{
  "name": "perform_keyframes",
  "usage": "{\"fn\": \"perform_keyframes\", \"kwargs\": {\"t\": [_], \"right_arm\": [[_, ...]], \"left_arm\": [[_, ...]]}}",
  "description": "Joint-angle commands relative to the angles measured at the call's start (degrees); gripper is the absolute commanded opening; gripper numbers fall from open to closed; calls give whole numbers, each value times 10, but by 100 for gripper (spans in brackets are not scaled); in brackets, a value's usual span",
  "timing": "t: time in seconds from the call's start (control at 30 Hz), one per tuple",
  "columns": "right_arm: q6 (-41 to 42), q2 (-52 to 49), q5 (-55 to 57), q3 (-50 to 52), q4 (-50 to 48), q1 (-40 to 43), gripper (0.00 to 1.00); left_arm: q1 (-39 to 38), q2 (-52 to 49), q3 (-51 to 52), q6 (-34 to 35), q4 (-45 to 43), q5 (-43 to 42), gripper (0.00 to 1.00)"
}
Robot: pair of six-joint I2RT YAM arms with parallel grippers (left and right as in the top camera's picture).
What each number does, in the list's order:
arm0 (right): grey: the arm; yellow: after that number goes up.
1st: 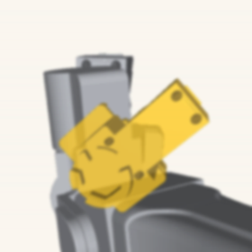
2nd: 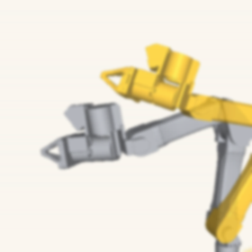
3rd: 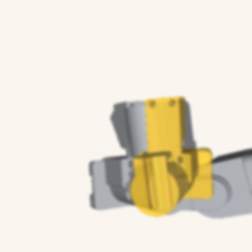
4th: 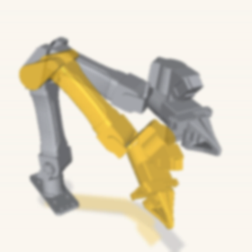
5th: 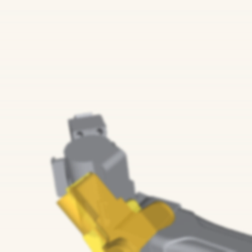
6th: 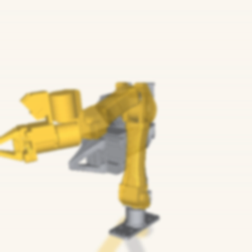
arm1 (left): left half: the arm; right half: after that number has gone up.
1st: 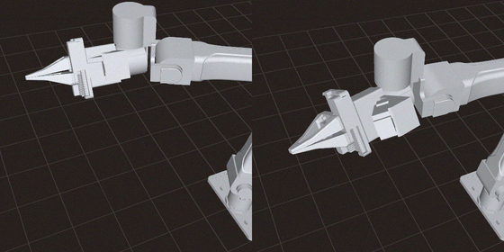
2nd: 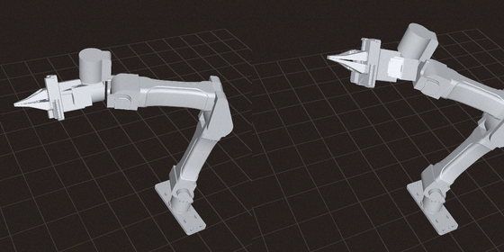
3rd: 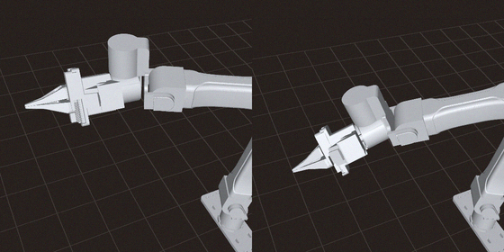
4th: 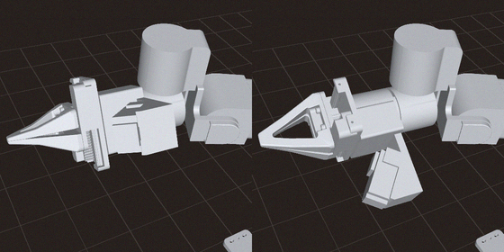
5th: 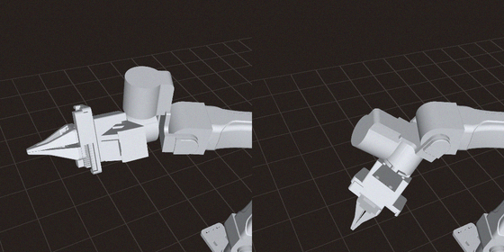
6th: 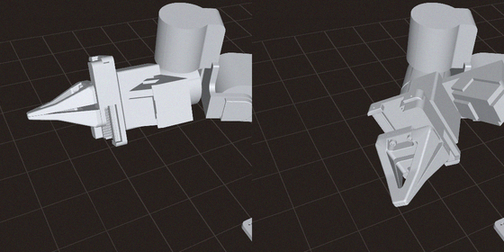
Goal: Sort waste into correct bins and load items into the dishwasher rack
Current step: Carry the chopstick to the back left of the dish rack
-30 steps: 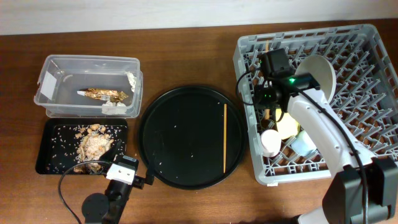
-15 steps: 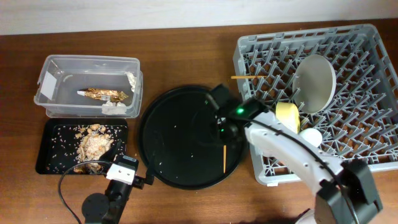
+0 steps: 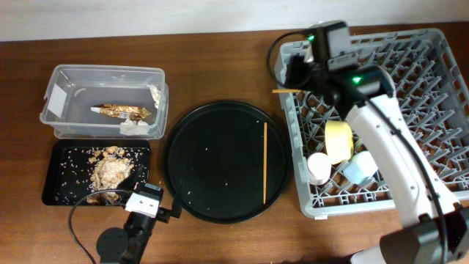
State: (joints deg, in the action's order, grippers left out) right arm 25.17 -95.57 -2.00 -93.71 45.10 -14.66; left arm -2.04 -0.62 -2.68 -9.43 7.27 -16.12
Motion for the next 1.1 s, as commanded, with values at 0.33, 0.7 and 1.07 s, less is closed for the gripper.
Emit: {"fn": "perform_keyframes", "kwargs": {"t": [0.33, 0.7, 1.07], "right_arm": [[-86, -109, -175, -3, -14, -11, 5], [-127, -110, -42, -2, -123, -66, 37], [-130, -158, -41, -2, -160, -3, 36]], "left_arm": [[3, 3, 4, -5, -2, -6, 99], [3, 3, 4, -5, -2, -7, 99], [3, 3, 4, -5, -2, -6, 99]]}}
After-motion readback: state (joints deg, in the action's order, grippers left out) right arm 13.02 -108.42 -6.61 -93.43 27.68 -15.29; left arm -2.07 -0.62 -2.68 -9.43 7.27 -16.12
